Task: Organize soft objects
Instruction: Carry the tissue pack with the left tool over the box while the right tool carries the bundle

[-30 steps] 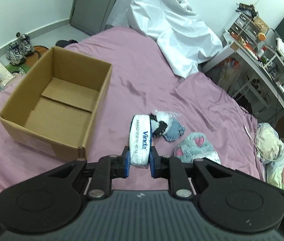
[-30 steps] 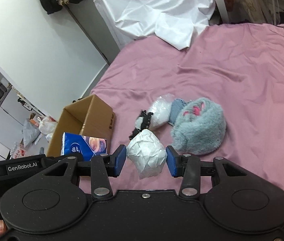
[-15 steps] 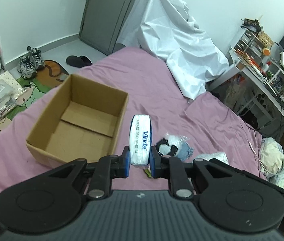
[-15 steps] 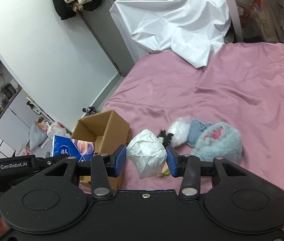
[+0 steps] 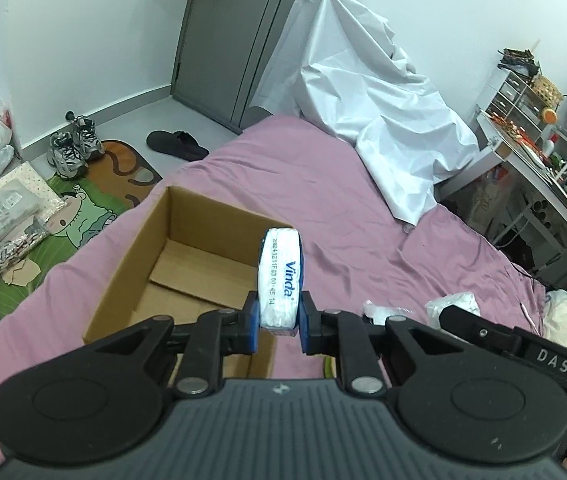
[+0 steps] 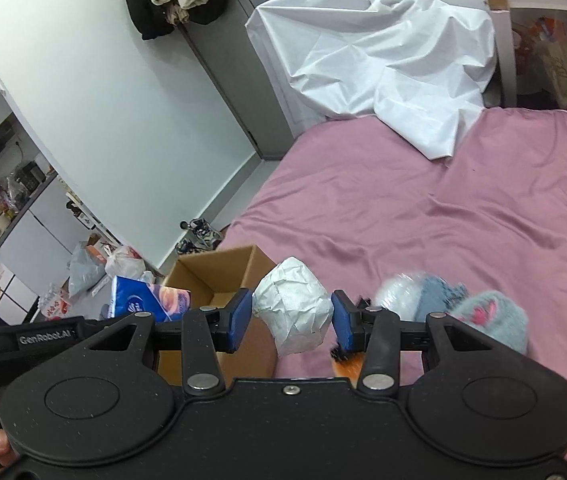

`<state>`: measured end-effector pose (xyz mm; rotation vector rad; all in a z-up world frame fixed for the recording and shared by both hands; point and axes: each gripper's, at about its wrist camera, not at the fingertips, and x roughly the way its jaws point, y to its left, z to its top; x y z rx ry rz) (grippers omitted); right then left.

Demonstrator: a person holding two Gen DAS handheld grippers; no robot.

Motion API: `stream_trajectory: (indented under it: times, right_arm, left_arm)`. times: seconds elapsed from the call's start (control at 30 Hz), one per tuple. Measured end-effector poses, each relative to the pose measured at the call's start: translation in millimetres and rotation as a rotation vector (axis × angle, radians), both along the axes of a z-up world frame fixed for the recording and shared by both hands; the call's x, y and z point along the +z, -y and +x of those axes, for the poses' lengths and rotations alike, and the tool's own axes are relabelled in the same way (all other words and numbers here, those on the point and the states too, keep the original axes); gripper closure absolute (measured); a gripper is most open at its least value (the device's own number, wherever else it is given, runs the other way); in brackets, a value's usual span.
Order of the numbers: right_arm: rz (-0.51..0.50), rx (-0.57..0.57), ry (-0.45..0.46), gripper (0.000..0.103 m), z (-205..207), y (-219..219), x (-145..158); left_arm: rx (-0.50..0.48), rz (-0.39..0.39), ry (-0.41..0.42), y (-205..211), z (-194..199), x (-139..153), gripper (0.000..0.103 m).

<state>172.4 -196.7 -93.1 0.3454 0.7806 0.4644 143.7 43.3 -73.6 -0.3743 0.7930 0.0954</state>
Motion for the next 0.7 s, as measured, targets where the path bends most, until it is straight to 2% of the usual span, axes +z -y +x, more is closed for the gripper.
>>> stream_trajectory:
  times: [0.4,0.7]
  right_arm:
    - [0.005,0.054,0.007,0.06,27.9,-38.9,-2.0]
    - [0.0,0.097,-0.012,0.06,46.1,-77.1,-14.3]
  left_arm:
    - [0.035,-0.024,-0.003,-32.3,29.5,-16.1,0.085]
    - [0.057,-0.044,-0.027,-59.6,51.6,-36.8,0.085]
